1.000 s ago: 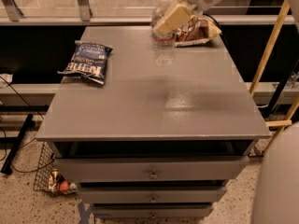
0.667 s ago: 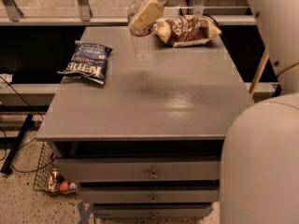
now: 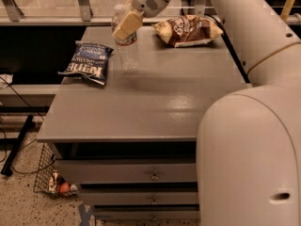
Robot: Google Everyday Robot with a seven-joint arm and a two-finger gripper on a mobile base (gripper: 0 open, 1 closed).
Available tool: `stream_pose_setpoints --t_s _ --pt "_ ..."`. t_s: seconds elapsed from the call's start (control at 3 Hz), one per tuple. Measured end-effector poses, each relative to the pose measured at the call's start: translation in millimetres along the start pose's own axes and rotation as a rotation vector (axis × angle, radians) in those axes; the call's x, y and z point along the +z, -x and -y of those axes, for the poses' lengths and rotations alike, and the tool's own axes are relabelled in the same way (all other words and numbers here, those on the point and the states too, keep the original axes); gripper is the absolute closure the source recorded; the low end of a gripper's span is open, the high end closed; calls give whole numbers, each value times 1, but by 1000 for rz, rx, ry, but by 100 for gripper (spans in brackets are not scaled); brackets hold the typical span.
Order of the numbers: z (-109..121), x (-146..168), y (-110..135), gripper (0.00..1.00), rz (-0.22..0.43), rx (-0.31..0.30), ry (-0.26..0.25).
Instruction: Move water bottle near blue chip bag
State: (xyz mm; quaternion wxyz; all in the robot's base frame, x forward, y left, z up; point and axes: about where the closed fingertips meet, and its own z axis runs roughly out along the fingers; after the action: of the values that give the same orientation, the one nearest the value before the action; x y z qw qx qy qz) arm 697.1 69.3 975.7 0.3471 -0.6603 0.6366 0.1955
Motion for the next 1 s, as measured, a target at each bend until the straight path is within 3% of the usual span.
stream_pose_setpoints --t_s 1.0 --pt "3 41 10 100 40 10 33"
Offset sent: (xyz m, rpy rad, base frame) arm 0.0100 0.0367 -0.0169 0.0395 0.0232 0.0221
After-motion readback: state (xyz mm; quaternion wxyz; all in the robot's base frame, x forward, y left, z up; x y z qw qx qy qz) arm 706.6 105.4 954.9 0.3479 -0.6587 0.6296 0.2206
